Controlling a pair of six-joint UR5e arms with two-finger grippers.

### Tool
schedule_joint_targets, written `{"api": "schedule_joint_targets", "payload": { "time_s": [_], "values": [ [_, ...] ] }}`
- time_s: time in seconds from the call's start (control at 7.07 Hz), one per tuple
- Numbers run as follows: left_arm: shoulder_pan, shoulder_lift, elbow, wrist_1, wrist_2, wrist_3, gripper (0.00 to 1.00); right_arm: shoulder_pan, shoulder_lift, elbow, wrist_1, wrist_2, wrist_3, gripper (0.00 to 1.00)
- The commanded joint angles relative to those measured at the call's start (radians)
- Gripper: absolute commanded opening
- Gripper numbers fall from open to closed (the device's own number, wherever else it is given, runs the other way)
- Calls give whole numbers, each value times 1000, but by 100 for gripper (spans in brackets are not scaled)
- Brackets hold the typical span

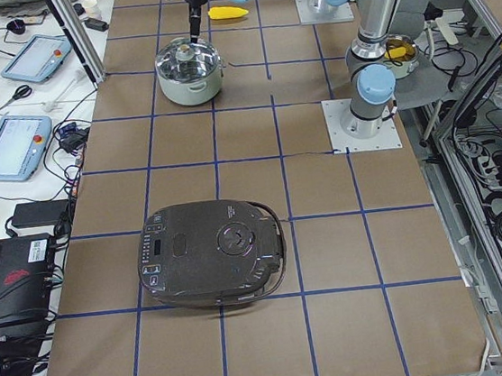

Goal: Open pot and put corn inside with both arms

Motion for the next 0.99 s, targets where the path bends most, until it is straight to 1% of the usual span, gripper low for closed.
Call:
{"api": "schedule_joint_targets", "payload": {
  "time_s": [0.0, 0.14, 0.28, 0.42, 0.71, 0.85],
  "values": [
    [-80, -142, 30, 123, 10, -113, 100, 1, -1, 0, 1, 0, 0, 100],
    [-102, -202, 82, 130, 1, -253, 100, 0, 1, 0, 1, 0, 0, 100],
    [-140, -251, 143, 116, 9, -286, 100, 0, 1, 0, 0, 0, 0, 100],
    [-142, -299, 135, 124, 9, -264, 100, 1, 1, 2, 0, 0, 0, 100],
    [-144, -309, 113, 127, 12, -239, 100, 1, -1, 0, 0, -2, 0, 100],
    [-144, -295, 98, 127, 53, -216, 100, 1, 1, 0, 0, -1, 0, 100]
  ]
}}
